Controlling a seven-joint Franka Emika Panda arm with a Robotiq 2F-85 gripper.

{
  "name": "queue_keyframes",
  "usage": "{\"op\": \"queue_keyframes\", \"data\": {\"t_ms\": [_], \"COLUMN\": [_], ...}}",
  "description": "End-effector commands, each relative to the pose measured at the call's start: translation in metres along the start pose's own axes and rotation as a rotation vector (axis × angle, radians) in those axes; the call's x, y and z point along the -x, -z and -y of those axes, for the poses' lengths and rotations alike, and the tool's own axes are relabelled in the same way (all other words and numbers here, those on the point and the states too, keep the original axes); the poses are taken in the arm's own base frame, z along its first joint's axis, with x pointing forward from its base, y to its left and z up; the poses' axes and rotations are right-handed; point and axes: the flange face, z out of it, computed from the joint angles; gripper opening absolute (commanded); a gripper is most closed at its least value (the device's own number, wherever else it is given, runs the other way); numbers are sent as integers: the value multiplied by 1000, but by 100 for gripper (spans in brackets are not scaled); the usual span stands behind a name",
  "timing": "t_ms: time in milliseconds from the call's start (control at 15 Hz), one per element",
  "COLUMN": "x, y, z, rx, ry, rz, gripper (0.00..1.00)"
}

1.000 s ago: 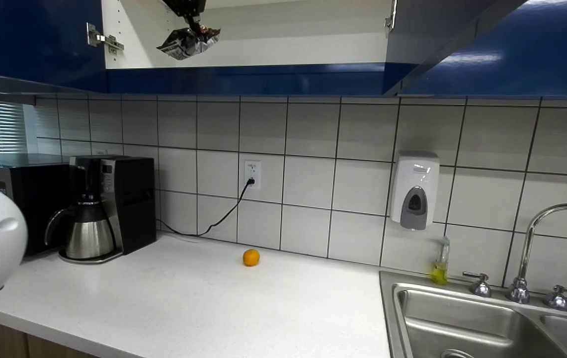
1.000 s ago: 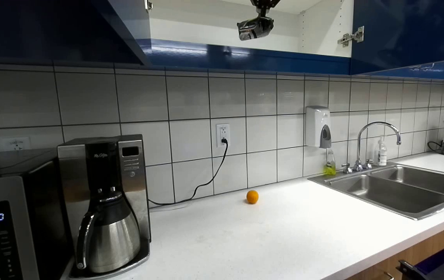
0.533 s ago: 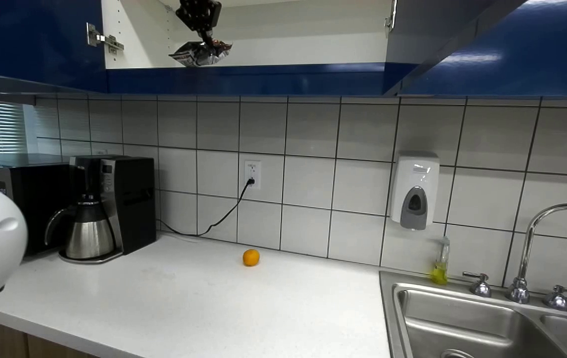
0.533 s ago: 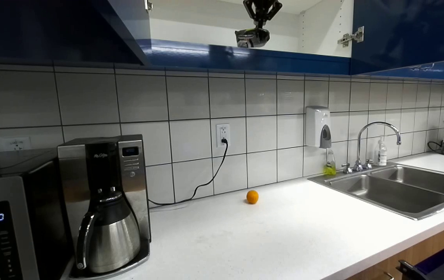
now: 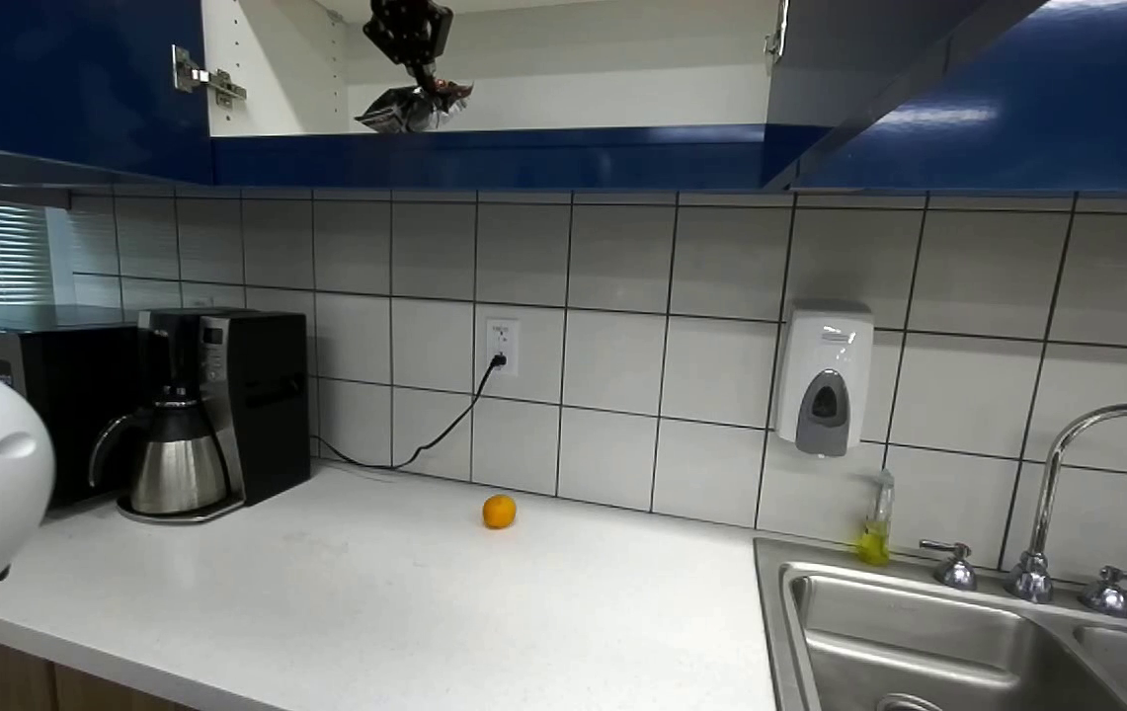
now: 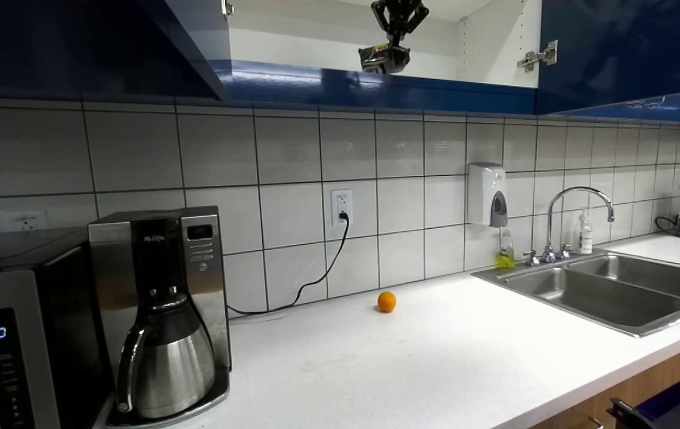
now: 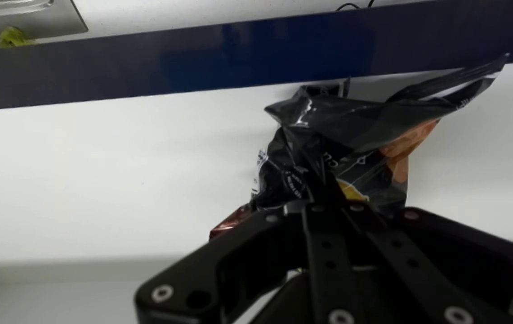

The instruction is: Put the black packet in the upper cabinet.

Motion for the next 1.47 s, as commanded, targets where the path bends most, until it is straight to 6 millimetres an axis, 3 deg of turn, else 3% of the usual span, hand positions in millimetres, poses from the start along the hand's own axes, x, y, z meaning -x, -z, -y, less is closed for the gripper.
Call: {"op": "queue_keyframes", "data": {"t_ms": [0,667,733,800,1400], "x": [-13,-21,-21,-21,-21], "y": [-5,-34,-34,-34,-27], "z": [-12,-28,-28,-27,-26], "rx": [13,23,24,27,40], "ry": [16,-9,-6,-6,-3], "rz": [-31,-5,-3,-3,-12], "gripper": [1,1,27,28,94]}}
